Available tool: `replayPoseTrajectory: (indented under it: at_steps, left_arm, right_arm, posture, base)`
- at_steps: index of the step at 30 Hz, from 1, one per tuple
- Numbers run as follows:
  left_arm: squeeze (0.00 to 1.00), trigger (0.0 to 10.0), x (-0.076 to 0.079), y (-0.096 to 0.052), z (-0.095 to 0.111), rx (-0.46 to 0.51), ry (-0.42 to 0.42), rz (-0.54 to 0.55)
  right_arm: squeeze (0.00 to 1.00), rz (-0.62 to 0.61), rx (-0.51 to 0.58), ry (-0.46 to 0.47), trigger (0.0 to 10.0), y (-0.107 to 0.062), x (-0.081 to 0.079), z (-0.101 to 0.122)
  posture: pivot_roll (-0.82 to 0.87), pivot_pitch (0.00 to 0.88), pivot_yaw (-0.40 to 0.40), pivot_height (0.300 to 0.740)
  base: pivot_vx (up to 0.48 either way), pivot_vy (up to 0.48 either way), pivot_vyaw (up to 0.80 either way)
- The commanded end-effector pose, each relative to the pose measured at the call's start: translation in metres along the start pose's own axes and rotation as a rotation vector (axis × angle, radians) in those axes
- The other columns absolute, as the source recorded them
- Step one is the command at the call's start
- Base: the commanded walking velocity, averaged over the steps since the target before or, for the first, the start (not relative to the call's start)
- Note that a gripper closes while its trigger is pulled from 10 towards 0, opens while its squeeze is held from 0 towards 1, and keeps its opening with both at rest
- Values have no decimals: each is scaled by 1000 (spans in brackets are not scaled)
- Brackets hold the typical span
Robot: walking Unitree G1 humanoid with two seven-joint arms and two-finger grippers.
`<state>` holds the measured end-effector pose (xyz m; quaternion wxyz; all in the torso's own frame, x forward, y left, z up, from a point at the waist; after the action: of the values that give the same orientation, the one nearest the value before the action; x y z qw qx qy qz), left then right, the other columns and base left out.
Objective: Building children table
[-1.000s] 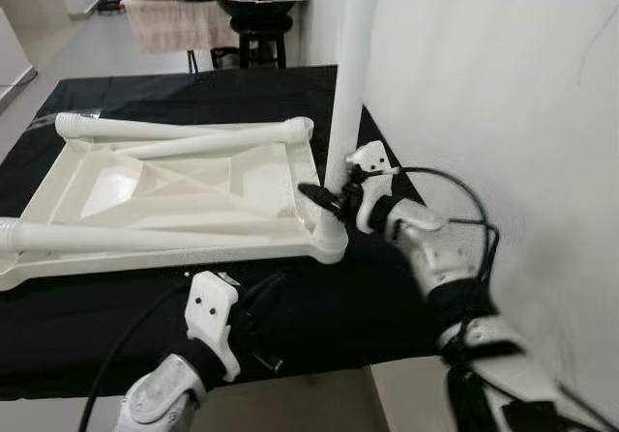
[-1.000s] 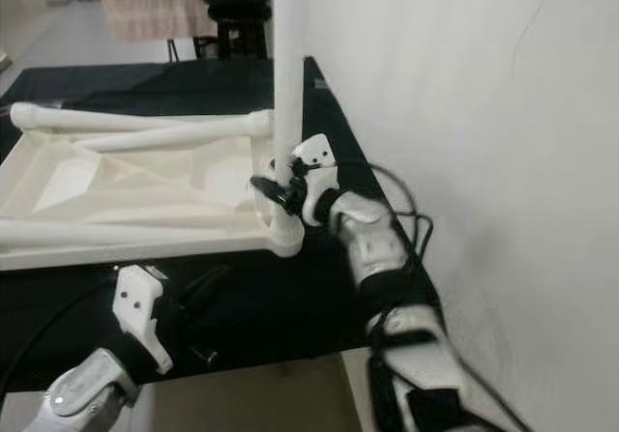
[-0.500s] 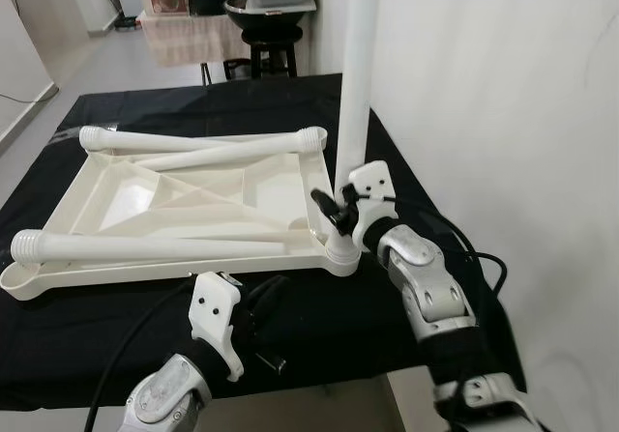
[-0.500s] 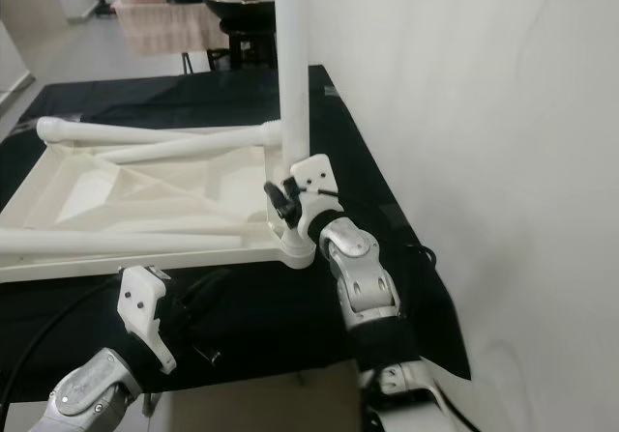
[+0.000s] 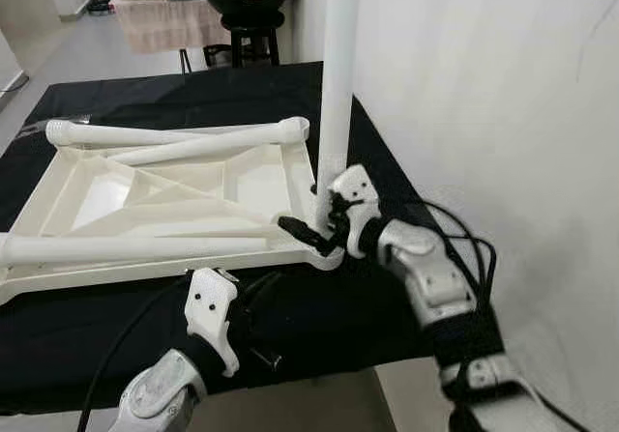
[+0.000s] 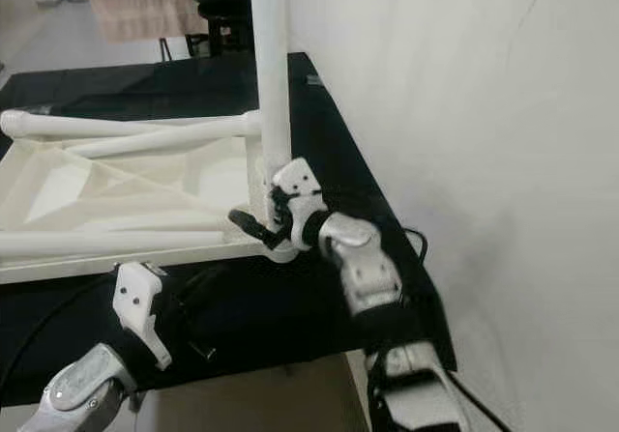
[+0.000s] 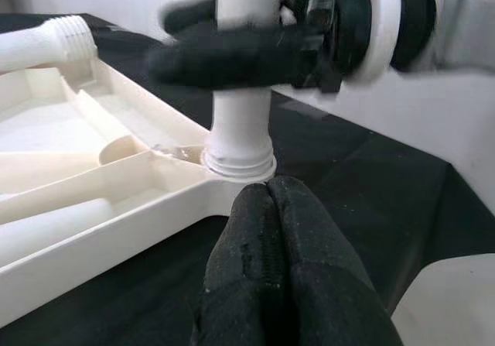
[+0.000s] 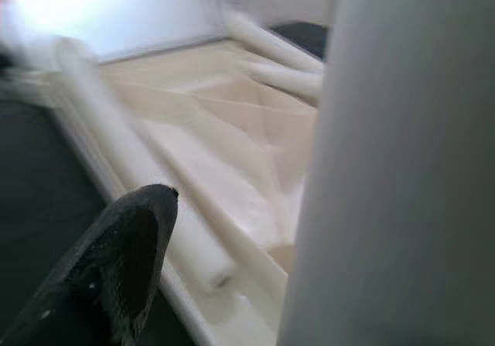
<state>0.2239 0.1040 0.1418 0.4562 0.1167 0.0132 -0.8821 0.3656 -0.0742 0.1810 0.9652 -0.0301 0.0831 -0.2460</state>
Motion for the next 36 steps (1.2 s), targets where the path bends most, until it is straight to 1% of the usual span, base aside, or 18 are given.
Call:
replayPoseTrajectory:
  at_steps: [1,6,7,8,9,18,22,23,26,28,29,30,31,32,33,34,35,36]
  left_arm:
    - [0,10000,3,-1,-6,-20,-7,-2]
    - [0,10000,3,-1,-6,-20,-8,-3]
    - [0,10000,3,-1,-6,-20,-8,-3]
    - [0,10000,3,0,-6,-20,-9,-3]
    - [0,10000,3,0,-6,-20,-9,-2]
    - [0,10000,3,1,-5,-17,-7,-4]
    - [0,10000,2,1,-5,-16,-7,-5]
    - [0,10000,2,1,-5,-16,-7,-4]
    - [0,10000,2,1,-5,-16,-6,-3]
    - [0,10000,1,0,-5,-15,-6,0]
    - [0,10000,1,-1,-5,-16,-6,1]
    - [0,10000,1,-1,-5,-16,-6,1]
    - [0,10000,0,-1,-5,-15,-8,1]
    - [0,10000,-1,-1,-4,-14,-8,1]
    - [0,10000,-1,-1,-4,-14,-8,1]
    - [0,10000,-1,-1,-5,-14,-9,-1]
    - [0,10000,-2,-1,-6,-15,-13,1]
    - [0,10000,-2,0,-5,-13,-15,-8]
  right_arm:
    - [0,151,-27,42,10000,-1,1,3]
    - [0,158,-43,76,10000,-3,8,7]
    - [0,147,-46,83,9569,-4,11,8]
    - [0,141,-44,90,627,-4,13,11]
    - [0,144,-37,107,0,-4,15,12]
    - [0,217,-1,137,0,-7,17,13]
    - [0,190,2,113,0,-10,20,12]
    - [0,141,14,94,0,-11,23,13]
    - [0,95,21,79,0,-12,26,13]
    - [0,-295,88,92,0,-11,42,2]
    - [0,-604,183,161,0,-19,53,-7]
    - [0,-604,183,161,0,-19,53,-7]
    - [0,-676,141,193,0,-18,35,-37]
    - [0,-682,110,214,0,-17,18,-55]
    - [0,-682,110,214,0,-17,18,-55]
    - [0,-674,138,91,0,-19,10,-45]
    - [0,-621,143,96,0,-15,10,-40]
    - [0,-611,130,135,0,-14,16,-42]
  posture:
    - [31,16,-44,740]
    - [32,15,-43,740]
    - [34,16,-43,740]
    - [34,17,-44,740]
    - [34,17,-44,740]
    - [25,24,-43,740]
    - [17,30,-40,740]
    - [17,31,-40,740]
    - [15,37,-44,740]
    - [6,46,-51,740]
    - [2,48,-50,740]
    - [2,48,-50,740]
    - [-7,52,-42,740]
    - [-3,62,-36,740]
    - [-3,62,-36,740]
    - [-9,63,-28,740]
    - [-39,53,-17,740]
    - [-24,52,-29,740]
  base:
    - [0,0,0]
    - [0,0,0]
    - [0,0,0]
    - [0,0,0]
    - [0,0,0]
    - [0,0,0]
    - [0,0,0]
    - [0,0,0]
    - [0,0,0]
    - [0,0,0]
    - [0,0,0]
    - [0,0,0]
    - [0,0,0]
    - [0,0,0]
    - [0,0,0]
    - [0,0,0]
    - [0,0,0]
    - [0,0,0]
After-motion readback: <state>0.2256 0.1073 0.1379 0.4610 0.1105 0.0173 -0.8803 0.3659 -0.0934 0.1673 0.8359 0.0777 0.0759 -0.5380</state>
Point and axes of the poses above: a point about 5 cm out from each wrist's last joint towards the gripper, its own y axis pointing out of the wrist towards the gripper, its own z axis along the axis of the wrist's last joint, x = y × z, the point moved 2 cm from there along y, pointing out of the wrist towards the gripper, and after that the axes turned 15 degrees about y, right-handed, at the moved point
